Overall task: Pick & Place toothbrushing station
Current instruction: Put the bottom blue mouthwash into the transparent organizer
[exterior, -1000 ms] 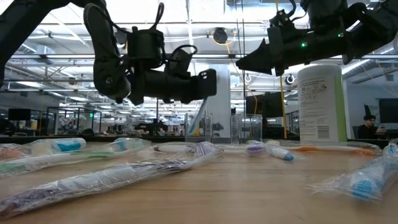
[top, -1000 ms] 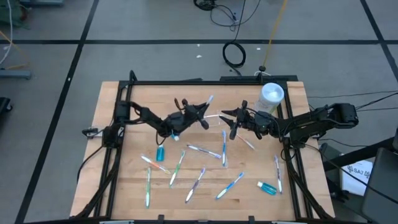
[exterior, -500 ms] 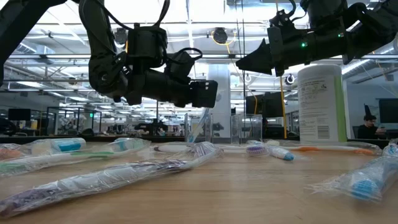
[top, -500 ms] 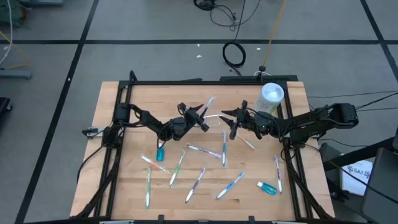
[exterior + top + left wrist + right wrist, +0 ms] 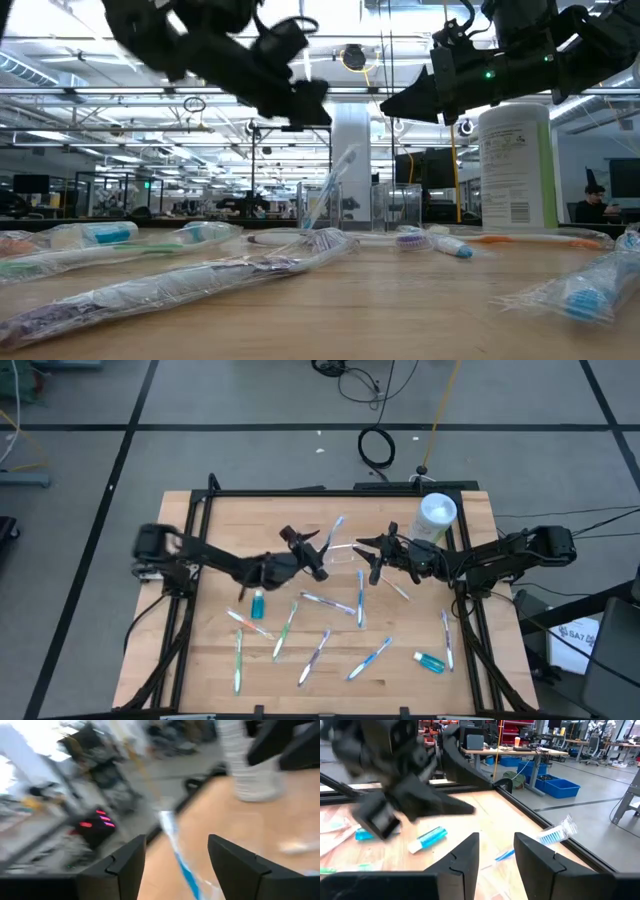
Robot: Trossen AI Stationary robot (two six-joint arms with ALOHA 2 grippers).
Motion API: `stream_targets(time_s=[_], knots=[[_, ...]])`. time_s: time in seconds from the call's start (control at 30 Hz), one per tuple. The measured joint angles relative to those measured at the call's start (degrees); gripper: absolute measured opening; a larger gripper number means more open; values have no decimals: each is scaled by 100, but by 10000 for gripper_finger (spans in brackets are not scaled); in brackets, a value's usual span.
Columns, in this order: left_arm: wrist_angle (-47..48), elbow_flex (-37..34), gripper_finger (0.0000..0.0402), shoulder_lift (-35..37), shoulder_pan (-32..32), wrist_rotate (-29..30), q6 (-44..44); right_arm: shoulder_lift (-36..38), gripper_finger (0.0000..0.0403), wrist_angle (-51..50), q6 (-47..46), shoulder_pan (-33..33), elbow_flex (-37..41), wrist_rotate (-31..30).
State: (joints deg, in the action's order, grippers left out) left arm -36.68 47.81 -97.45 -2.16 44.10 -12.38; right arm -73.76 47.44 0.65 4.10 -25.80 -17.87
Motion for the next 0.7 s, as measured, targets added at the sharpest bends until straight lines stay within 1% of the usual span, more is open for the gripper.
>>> stream_targets(time_s=[0.1, 0.13, 0.2, 0.3, 0.4, 0.5, 0.57, 0.7], knots=[[1369, 2, 225, 788, 131, -1087, 636, 0, 114, -21, -1, -1, 0, 1], [1732, 0, 225, 1019, 172, -1334, 746, 0, 114, -47, -3, -8, 0, 4], [2223, 0, 225, 1425, 228, -1562, 850, 4, 114, -181, -72, -53, 0, 64], [2738, 2, 225, 1898, 231, -1556, 844, 4, 114, -464, -110, -90, 0, 577], [3372, 4, 225, 2194, 206, -1559, 970, 4, 114, -796, -111, -83, 2, 1546], [3993, 2, 225, 2282, 161, -1560, 1331, 3, 114, -790, -112, -88, 4, 2357], [4268, 2, 225, 2284, 149, -1563, 1495, 33, 114, -676, -110, -91, 4, 2561], [4699, 2, 225, 2284, 150, -1567, 1341, 145, 114, -404, -203, -205, -2, 2393]])
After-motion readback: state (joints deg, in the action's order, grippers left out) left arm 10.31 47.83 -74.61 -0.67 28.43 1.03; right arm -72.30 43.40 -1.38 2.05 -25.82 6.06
